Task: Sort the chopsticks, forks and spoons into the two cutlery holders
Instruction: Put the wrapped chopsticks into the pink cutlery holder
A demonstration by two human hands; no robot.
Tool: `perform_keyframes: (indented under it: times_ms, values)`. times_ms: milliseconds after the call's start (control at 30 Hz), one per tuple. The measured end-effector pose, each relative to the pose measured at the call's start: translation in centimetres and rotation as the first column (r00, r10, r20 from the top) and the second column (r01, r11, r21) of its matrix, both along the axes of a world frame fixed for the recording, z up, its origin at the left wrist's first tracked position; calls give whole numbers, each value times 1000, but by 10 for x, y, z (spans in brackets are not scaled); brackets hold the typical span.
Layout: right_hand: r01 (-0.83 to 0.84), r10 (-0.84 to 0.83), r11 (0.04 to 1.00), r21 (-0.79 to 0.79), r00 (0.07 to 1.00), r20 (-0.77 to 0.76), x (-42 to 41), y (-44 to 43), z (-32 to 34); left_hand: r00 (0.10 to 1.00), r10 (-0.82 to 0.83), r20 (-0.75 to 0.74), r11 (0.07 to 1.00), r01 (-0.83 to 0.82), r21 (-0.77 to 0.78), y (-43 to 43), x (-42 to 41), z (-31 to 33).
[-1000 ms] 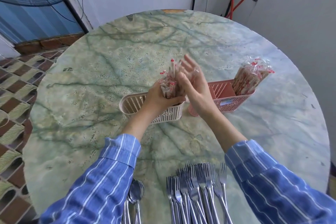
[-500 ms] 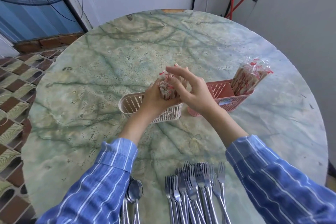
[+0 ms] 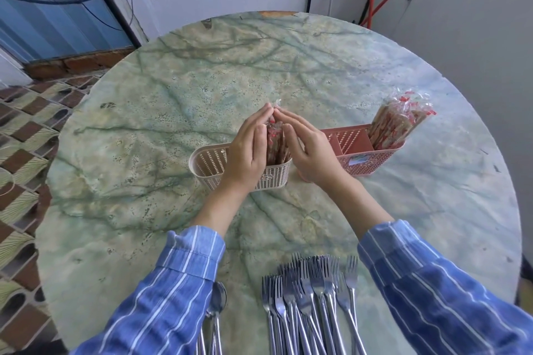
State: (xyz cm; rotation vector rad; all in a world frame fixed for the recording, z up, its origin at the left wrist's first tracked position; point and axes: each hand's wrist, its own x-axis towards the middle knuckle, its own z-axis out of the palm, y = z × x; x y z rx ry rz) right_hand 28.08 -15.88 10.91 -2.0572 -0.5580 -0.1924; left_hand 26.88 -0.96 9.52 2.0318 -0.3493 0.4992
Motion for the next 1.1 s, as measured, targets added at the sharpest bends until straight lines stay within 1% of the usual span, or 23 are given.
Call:
perform_keyframes:
  times_ms: [100, 200, 300, 400, 500, 533, 600, 667, 767, 833, 900, 1000, 1033, 1100]
  values:
    - [18, -15, 998, 53, 998, -58, 3, -2, 4, 996, -7, -86, 994, -3, -107, -1, -1, 0]
    - [36, -3, 988, 152, 977, -211, 6, -3, 7, 984, -40, -172, 967, -5, -256, -7, -7, -1]
    - [20, 46, 978, 210, 952, -304, 6, 3, 6, 975, -20, -221, 963, -40, -266, -18, -9, -2]
    - [43, 19, 979, 199, 953, -302, -2, 11, 4, 963, 14, -269, 945, -101, -312, -29, -6, -1]
    - [-21, 81, 980, 200, 950, -301, -13, 12, 2, 937, 7, -350, 926, -138, -351, -28, 2, 11]
    - [-50, 112, 979, 199, 944, -310, -14, 9, 0, 929, -3, -371, 938, -125, -322, -24, 3, 15]
    - [-74, 136, 979, 191, 931, -340, -15, 1, -2, 922, 15, -386, 971, -105, -213, -16, 1, 23]
    - [-76, 116, 989, 129, 931, -345, -15, -6, -9, 912, 60, -406, 995, -88, -50, -4, -5, 21]
    - [-55, 46, 998, -23, 952, -301, -14, -11, -20, 897, 84, -435, 983, -3, 182, 10, -16, 4]
    - [-53, 31, 995, -81, 966, -256, -12, -12, -24, 899, 113, -423, 961, 10, 278, 15, -17, -10]
    - [-43, 14, 992, -120, 973, -230, -12, -10, -25, 902, 130, -411, 955, -2, 297, 12, -16, -16]
    - [-21, -7, 988, -155, 985, -174, -13, -9, -23, 924, 148, -354, 952, -36, 303, 5, -15, -15]
    - [-16, -8, 987, -162, 989, -144, -14, -9, -22, 928, 134, -348, 955, -27, 297, 4, -14, -12]
    - [14, -29, 985, -173, 996, -87, -15, -9, -20, 920, 91, -382, 964, 15, 264, 3, -13, -7]
